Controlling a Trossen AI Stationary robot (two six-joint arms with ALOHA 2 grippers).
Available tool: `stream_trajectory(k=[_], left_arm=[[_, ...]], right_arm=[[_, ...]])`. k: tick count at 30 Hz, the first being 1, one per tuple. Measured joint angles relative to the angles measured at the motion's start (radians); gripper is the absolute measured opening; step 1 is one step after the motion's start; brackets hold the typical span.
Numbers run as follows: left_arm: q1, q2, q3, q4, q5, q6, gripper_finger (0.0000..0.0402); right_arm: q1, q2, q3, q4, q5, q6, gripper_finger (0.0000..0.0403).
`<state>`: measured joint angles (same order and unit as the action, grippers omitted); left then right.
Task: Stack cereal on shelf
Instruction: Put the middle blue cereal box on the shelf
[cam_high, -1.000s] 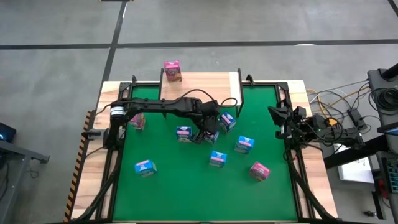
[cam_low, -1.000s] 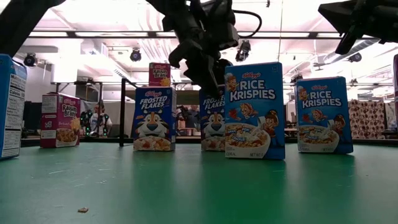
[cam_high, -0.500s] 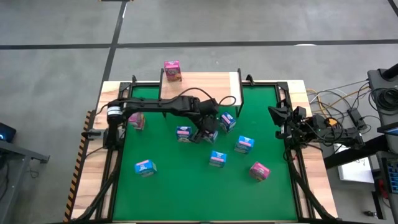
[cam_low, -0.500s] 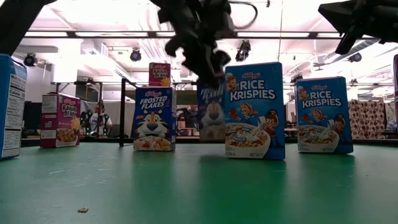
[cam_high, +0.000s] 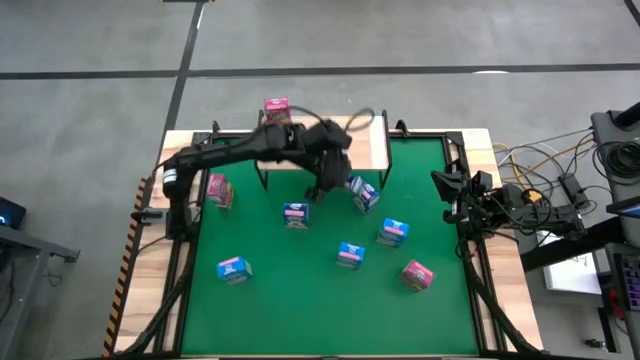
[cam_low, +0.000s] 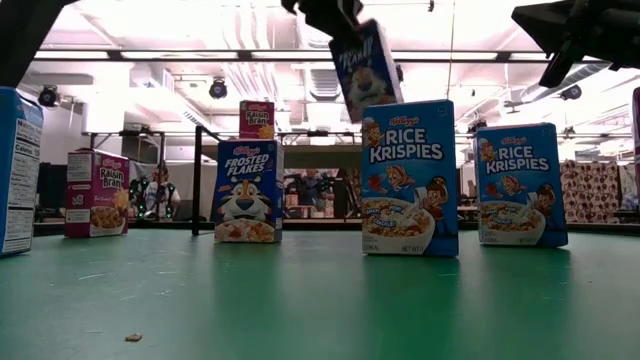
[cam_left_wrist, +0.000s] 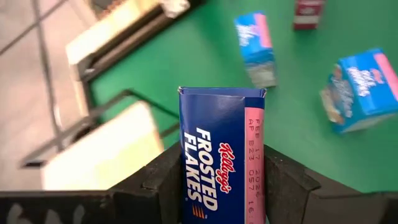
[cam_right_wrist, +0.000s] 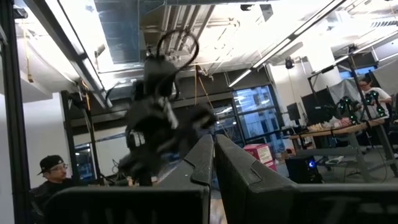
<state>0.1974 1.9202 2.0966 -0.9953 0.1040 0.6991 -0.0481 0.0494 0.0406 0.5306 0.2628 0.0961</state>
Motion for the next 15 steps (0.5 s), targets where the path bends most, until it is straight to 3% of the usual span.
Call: stream_trajectory(k=[9, 15], left_arm=[[0.195, 0.065, 0.247, -0.123, 0.0, -0.056, 0.0159], [0.313, 0.092, 0.242, -0.152, 0.002, -0.129, 0.0159]], right_arm=[[0.0, -0.001, 0.0, 0.002, 0.0, 0.0, 0.0009], [0.0, 0.0, 0.007, -0.002, 0.0, 0.0, 0.0009]])
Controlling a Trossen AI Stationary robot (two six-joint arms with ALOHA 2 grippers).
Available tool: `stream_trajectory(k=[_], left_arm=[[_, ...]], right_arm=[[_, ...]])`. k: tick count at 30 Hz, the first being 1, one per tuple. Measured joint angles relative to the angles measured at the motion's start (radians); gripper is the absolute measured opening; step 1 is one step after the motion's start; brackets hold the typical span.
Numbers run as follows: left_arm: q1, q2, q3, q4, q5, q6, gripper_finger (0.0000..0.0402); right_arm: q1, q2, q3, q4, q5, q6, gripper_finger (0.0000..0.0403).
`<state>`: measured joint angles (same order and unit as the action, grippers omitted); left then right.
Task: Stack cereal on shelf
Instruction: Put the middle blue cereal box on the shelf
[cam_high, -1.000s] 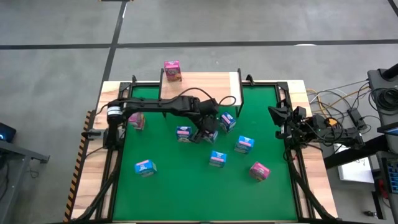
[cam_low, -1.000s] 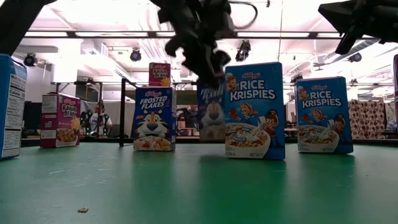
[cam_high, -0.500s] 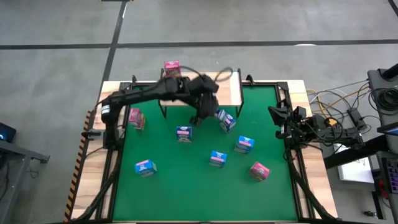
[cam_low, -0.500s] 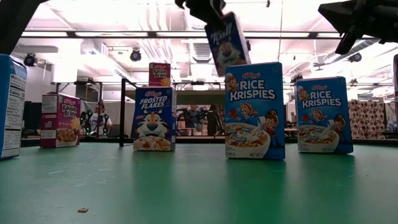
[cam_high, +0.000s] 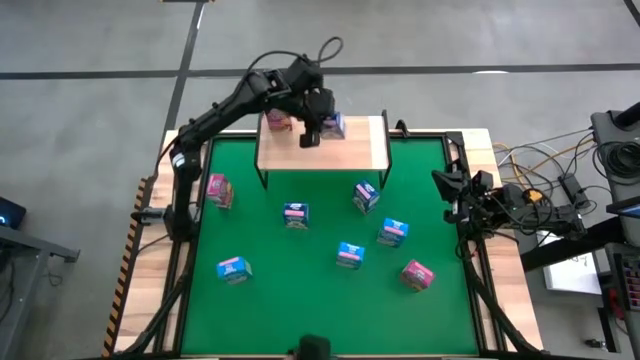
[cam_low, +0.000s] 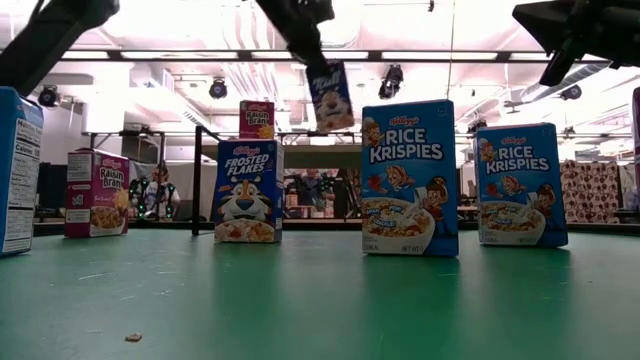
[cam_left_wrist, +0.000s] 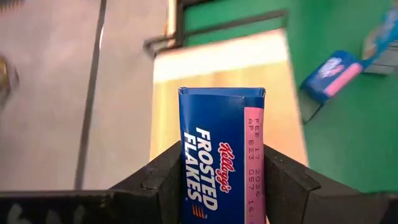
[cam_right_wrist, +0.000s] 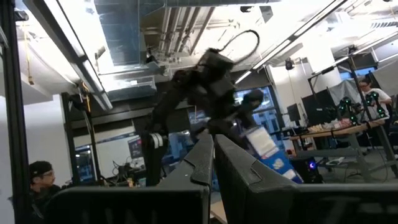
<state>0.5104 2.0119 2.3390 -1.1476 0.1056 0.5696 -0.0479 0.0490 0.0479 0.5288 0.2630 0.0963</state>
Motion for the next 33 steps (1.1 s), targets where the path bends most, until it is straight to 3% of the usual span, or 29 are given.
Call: stream_trajectory(k=[9, 33], left_arm=[[0.071, 0.027, 0.0, -0.015, 0.011, -0.082, 0.0159], [0.101, 0.078, 0.002, -0.02, 0.01, -0.013, 0.0159]], right_arm=[[0.0, 0.0, 0.036, -0.101, 0.0, 0.01, 0.0009], [0.0, 0.0, 0.053, -0.158, 0.0, 0.016, 0.0009]])
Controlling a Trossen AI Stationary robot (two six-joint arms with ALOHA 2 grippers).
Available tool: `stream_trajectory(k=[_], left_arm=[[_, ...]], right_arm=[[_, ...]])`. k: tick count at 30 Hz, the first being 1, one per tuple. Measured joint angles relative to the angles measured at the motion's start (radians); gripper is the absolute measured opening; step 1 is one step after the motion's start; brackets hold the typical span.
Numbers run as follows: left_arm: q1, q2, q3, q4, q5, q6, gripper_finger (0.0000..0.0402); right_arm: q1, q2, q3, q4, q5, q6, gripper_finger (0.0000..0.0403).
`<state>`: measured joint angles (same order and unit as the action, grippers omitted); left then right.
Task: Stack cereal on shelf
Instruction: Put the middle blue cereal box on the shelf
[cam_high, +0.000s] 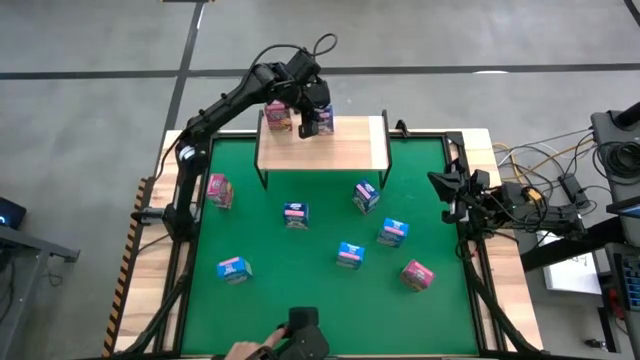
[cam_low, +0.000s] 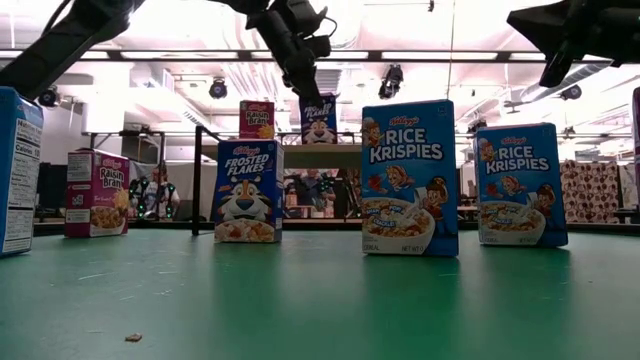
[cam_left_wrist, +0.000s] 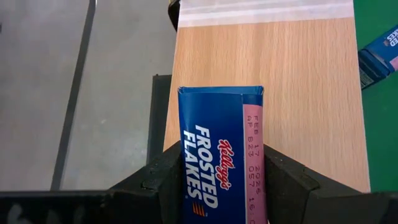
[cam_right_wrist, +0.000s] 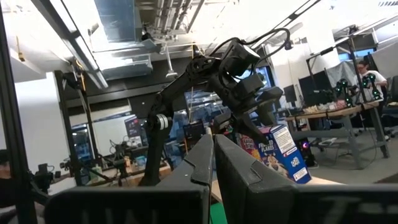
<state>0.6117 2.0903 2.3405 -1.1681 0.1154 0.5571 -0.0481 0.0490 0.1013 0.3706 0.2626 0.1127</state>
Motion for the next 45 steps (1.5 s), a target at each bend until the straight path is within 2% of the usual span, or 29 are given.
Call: stream_trajectory(k=[6, 14, 20, 39, 45], left_arm=[[0.0, 0.0, 0.0, 0.019, 0.0, 0.009, 0.0164], [0.001, 0.0, 0.0, 0.024, 0.0, 0.009, 0.0207], [0.001, 0.0, 0.0, 0.039, 0.0, 0.007, 0.0221], [-0.022, -0.063, 0.015, 0.024, 0.001, -0.022, 0.0223], [-0.047, -0.089, 0.015, -0.039, 0.032, -0.064, 0.0214]], right_arm=[[0.0, 0.0, 0.0, 0.0, 0.0, 0.0, 0.0009], [0.0, 0.0, 0.0, 0.0, 0.0, 0.0, 0.0009], [0.0, 0.0, 0.0, 0.0, 0.0, 0.0, 0.0009], [0.0, 0.0, 0.0, 0.0, 0.0, 0.003, 0.0009], [0.0, 0.0, 0.0, 0.001, 0.0, 0.003, 0.0009]])
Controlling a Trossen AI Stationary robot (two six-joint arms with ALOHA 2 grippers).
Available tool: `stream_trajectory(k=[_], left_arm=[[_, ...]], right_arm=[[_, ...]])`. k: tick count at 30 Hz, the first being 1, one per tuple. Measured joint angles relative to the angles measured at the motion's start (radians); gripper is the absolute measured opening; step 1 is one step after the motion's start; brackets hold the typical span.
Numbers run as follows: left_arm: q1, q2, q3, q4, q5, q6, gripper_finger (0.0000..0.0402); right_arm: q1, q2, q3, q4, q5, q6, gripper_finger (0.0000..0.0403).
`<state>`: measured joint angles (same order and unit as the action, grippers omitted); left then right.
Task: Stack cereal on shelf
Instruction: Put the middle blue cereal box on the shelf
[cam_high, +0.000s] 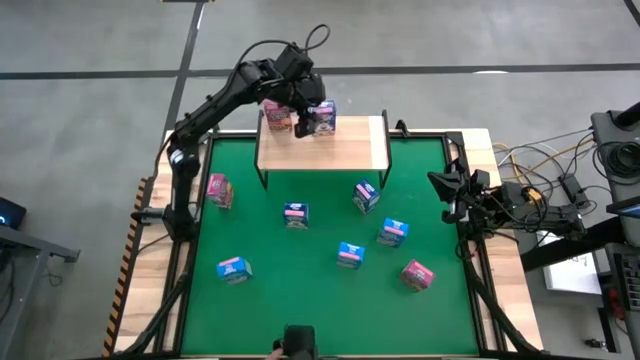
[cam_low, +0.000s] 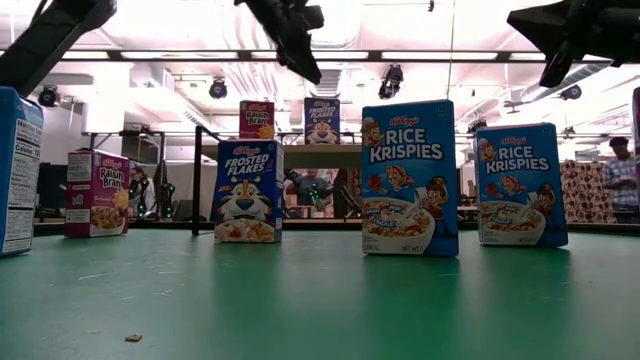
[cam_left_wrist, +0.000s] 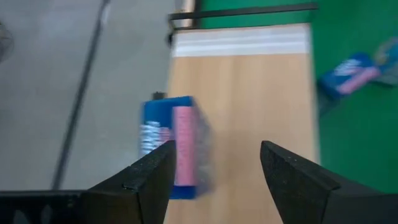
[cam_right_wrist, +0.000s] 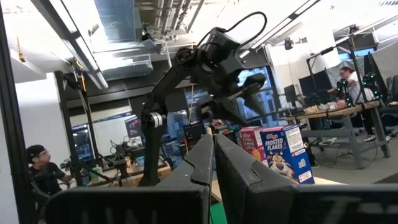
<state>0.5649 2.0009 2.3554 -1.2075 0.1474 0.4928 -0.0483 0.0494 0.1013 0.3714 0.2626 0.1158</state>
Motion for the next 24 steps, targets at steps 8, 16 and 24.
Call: stream_trajectory(k=[8, 16, 24], left_arm=[[-0.107, -0.013, -0.001, -0.036, 0.035, -0.04, 0.0138], [-0.195, -0.013, -0.039, -0.098, -0.035, -0.068, 0.0057], [-0.254, -0.026, -0.164, -0.064, -0.074, -0.088, 0.0014]], right_arm=[[0.0, 0.0, 0.0, 0.0, 0.0, 0.0, 0.0009], [0.0, 0.0, 0.0, -0.001, 0.0, 0.004, 0.0009], [0.0, 0.0, 0.0, -0.001, 0.0, 0.004, 0.0009]])
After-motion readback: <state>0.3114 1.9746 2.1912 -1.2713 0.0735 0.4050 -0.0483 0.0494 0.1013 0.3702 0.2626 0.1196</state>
